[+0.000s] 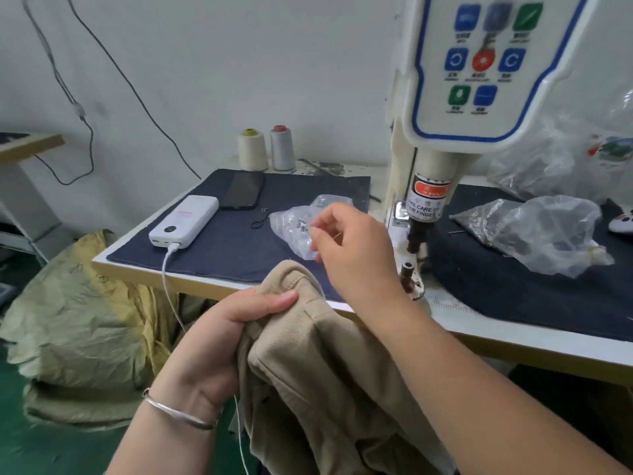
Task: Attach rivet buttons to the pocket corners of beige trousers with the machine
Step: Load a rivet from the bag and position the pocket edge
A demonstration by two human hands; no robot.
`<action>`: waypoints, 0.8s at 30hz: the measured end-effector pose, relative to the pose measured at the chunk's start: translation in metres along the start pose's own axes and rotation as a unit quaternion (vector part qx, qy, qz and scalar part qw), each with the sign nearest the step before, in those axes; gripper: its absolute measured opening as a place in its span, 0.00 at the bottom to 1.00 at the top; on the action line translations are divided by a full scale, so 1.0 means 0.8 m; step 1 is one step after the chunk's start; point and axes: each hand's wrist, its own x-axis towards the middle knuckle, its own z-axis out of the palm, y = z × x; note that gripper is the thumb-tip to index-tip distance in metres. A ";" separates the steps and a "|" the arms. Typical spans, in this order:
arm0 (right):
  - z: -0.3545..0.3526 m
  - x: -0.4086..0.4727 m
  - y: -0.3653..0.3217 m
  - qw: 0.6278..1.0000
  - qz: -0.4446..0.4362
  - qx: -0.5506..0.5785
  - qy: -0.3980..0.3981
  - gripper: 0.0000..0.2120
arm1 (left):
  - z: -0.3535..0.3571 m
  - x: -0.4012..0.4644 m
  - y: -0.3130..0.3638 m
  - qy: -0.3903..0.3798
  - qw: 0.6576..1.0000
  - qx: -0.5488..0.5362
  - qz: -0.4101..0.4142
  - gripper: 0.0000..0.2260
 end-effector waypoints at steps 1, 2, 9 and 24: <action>0.015 0.024 0.001 0.997 -0.013 -0.077 -0.017 0.06 | -0.005 0.001 0.005 0.005 1.000 0.002 0.002 0.16; 0.028 0.048 0.006 0.988 -0.013 -0.148 -0.044 0.09 | -0.010 0.002 0.011 0.010 1.000 0.005 0.005 0.14; 0.075 0.126 0.047 0.838 -0.097 -0.495 -0.208 0.12 | -0.036 0.010 0.036 0.023 0.999 -0.007 0.032 0.07; 0.108 0.148 0.075 0.835 -0.065 -0.523 -0.155 0.12 | -0.054 0.021 0.032 0.009 0.999 -0.020 0.025 0.06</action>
